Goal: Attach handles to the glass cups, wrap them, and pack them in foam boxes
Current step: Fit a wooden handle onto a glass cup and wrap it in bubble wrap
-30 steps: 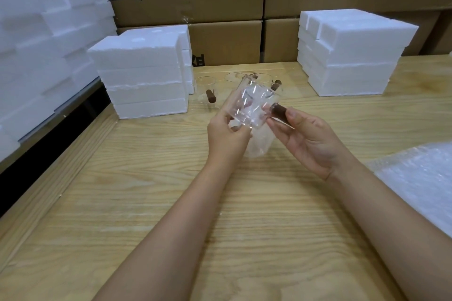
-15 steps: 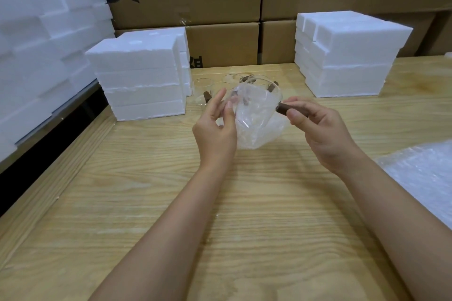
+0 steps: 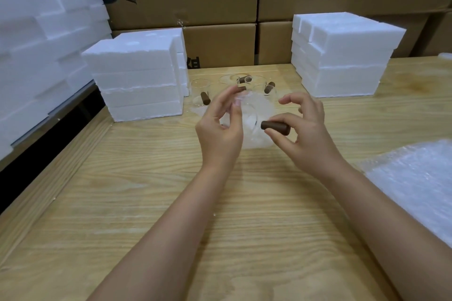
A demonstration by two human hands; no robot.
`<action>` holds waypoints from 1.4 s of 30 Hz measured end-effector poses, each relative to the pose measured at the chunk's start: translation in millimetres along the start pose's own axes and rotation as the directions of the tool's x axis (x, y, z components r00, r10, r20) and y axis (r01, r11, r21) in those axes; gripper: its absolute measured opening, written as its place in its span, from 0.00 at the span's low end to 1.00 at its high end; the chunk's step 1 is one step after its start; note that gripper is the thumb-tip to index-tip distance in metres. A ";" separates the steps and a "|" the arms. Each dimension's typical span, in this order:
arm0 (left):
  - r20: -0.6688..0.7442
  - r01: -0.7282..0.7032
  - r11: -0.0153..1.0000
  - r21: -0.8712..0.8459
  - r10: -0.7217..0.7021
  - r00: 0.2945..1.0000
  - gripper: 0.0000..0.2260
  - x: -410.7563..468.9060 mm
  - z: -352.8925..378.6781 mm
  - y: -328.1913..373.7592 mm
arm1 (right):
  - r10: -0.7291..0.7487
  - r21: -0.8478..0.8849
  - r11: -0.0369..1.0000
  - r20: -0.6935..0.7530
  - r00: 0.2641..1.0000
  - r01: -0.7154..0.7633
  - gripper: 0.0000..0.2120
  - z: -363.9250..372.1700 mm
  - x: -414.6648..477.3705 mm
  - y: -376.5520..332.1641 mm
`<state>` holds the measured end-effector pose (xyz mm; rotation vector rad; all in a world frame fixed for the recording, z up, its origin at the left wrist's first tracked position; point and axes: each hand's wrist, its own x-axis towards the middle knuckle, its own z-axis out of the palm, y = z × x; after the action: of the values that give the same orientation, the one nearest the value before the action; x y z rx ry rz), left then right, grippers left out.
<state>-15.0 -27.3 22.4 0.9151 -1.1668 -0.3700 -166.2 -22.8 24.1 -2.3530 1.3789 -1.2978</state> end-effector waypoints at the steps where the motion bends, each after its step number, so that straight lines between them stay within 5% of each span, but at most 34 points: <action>1: 0.037 0.001 1.000 -0.008 -0.001 0.999 0.12 -2.6 1.8 2.2 | -0.021 -0.031 0.999 -0.002 1.000 0.021 0.05 3.2 -0.7 -1.3; 4: 0.135 -0.034 0.999 -0.017 0.036 0.990 0.11 -10.8 6.6 7.1 | -0.005 -0.024 1.000 -0.006 1.000 0.005 0.05 12.2 -3.6 -2.8; 8: 0.248 -0.079 0.984 -0.158 0.117 0.962 0.11 -17.4 5.1 12.1 | 0.129 0.213 0.970 -0.023 0.991 -0.122 0.02 13.2 -3.7 -0.4; 13: 0.070 -0.215 0.973 -0.080 0.220 0.973 0.14 -6.2 -1.0 8.6 | 0.291 0.483 0.844 -0.043 0.956 -0.235 0.04 6.9 0.4 12.8; 16: -0.070 -0.032 0.999 -0.025 0.030 0.997 0.18 8.9 -14.3 -5.4 | 0.364 0.642 0.705 0.038 0.931 -0.302 0.08 -2.1 2.0 18.5; 21: 0.137 0.327 0.930 -0.168 -0.306 0.942 0.33 27.8 -39.5 -28.0 | 0.345 0.748 0.558 0.185 0.920 -0.359 0.13 -11.6 4.6 19.8; 23: 0.239 0.379 0.908 -0.182 -0.333 0.912 0.35 28.9 -41.0 -32.0 | 0.343 0.796 0.461 0.248 0.906 -0.392 0.13 -13.1 4.4 16.6; 29: 0.477 0.512 0.828 -0.227 -0.364 0.800 0.24 19.2 -35.8 -30.5 | 0.504 0.742 0.405 0.307 0.807 -0.535 0.13 -3.9 4.9 23.0; 34: 0.517 0.573 0.783 -0.243 -0.395 0.759 0.33 12.5 -29.9 -28.8 | 0.465 0.854 0.263 0.295 0.835 -0.449 0.15 5.4 3.4 12.8; 39: 0.506 0.650 0.719 -0.245 -0.477 0.718 0.44 4.2 -19.0 -20.3 | 0.524 0.855 0.323 0.196 0.829 -0.406 0.05 14.5 1.7 -1.3; 42: 0.472 0.652 0.694 -0.307 -0.483 0.737 0.42 -1.0 -9.9 -15.0 | 0.541 0.829 0.398 0.135 0.830 -0.394 0.05 20.8 -0.6 -4.8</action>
<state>-3.5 -31.4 9.1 0.7918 -1.0147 -1.3355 -148.2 -25.8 13.1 -1.1050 0.9667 -1.4874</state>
